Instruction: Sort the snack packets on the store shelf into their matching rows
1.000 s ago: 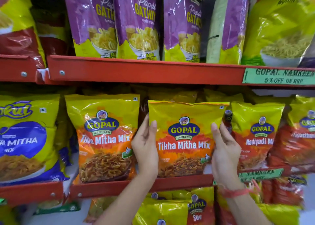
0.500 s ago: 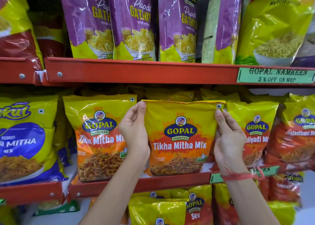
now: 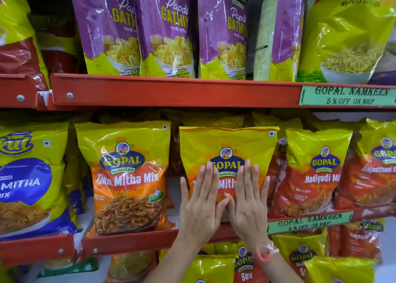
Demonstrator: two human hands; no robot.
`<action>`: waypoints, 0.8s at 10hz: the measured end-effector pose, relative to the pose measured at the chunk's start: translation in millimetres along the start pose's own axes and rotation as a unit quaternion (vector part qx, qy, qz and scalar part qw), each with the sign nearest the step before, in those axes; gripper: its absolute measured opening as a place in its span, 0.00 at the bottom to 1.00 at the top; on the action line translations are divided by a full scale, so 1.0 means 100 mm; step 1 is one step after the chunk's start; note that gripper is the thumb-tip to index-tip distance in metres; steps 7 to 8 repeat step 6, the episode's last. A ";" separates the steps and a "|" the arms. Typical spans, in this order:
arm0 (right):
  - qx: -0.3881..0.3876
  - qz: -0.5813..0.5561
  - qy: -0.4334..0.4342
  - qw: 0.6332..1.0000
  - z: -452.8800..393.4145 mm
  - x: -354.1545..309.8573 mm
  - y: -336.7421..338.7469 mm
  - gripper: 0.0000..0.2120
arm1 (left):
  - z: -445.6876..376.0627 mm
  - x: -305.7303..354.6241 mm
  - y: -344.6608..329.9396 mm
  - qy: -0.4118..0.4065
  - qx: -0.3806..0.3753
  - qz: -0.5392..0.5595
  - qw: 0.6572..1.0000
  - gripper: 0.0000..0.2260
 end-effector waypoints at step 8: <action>-0.023 -0.015 0.038 0.999 -0.36 -0.58 0.21 0.28 | -0.02 -0.70 0.65 -0.009 -0.067 -0.004 0.998 0.27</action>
Point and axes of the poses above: each hand's wrist, its own z-axis away from the middle knuckle, its own y-axis out of the back of the hand, x = y × z, the point moved 1 cm from there along -z, towards the middle knuckle, and after that the axes turned 14 degrees about -x, right-handed, at the moved point
